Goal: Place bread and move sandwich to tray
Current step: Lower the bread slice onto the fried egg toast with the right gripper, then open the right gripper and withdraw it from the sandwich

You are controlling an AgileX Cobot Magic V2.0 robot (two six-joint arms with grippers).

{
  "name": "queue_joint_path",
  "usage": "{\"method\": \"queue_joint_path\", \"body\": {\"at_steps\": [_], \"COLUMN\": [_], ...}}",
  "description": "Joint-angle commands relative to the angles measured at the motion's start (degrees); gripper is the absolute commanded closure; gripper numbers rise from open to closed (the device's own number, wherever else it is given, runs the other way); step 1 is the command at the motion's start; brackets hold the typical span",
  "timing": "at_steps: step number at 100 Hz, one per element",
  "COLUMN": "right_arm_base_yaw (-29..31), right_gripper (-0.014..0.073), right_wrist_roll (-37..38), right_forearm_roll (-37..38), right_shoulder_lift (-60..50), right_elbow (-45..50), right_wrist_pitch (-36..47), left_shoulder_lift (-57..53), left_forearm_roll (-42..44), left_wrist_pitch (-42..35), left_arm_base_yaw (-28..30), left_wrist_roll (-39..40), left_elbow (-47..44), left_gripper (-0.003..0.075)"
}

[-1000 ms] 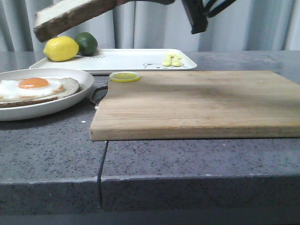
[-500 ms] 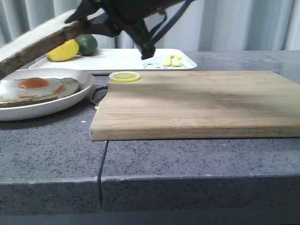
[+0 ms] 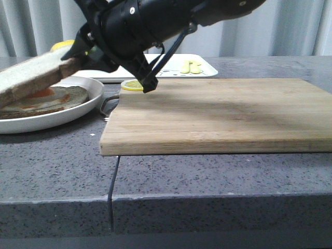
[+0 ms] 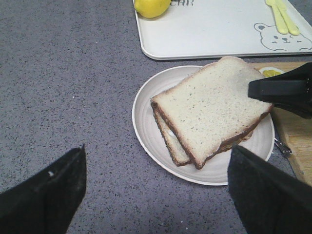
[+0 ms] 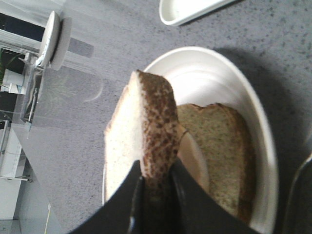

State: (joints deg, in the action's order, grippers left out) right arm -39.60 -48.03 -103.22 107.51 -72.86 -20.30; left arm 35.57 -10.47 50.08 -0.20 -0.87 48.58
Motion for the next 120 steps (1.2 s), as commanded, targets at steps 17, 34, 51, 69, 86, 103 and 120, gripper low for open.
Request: {"method": "queue_joint_path", "body": {"at_steps": [17, 34, 51, 69, 86, 103, 120], "right_arm_base_yaw": [-0.02, -0.02, -0.02, -0.02, 0.04, 0.23, 1.78], "right_gripper": [0.0524, 0.0293, 0.0120, 0.0111, 0.0111, 0.0111, 0.0111], "right_wrist_roll": [-0.13, -0.19, -0.19, -0.19, -0.19, -0.19, -1.86], "right_forearm_roll": [-4.54, -4.47, -3.42, -3.37, -3.37, -3.37, -3.37], "right_shoulder_lift": [-2.79, -2.79, -2.79, -2.79, -2.84, -4.29, -8.50], "right_elbow": [-2.02, -1.97, -1.97, -1.97, -1.97, -1.97, -1.97], "right_wrist_pitch": [-0.02, 0.10, 0.22, 0.41, 0.41, 0.84, 1.92], "left_shoulder_lift": [0.46, 0.46, 0.46, 0.46, 0.46, 0.46, 0.46], "left_forearm_roll": [-0.95, -0.95, -0.95, -0.95, -0.95, -0.95, -0.95], "left_wrist_pitch": [-3.40, -3.40, -3.40, -3.40, -3.40, -3.40, -3.40], "left_arm_base_yaw": [-0.43, -0.43, -0.43, -0.43, -0.43, -0.43, -0.43], "left_wrist_roll": [0.08, 0.08, 0.08, 0.08, 0.08, 0.08, 0.08], "left_elbow": [1.94, 1.94, 1.94, 1.94, 1.94, 1.94, 1.94], "left_gripper": [0.0164, 0.0164, 0.0164, 0.0164, 0.0164, 0.0164, 0.0164]}}
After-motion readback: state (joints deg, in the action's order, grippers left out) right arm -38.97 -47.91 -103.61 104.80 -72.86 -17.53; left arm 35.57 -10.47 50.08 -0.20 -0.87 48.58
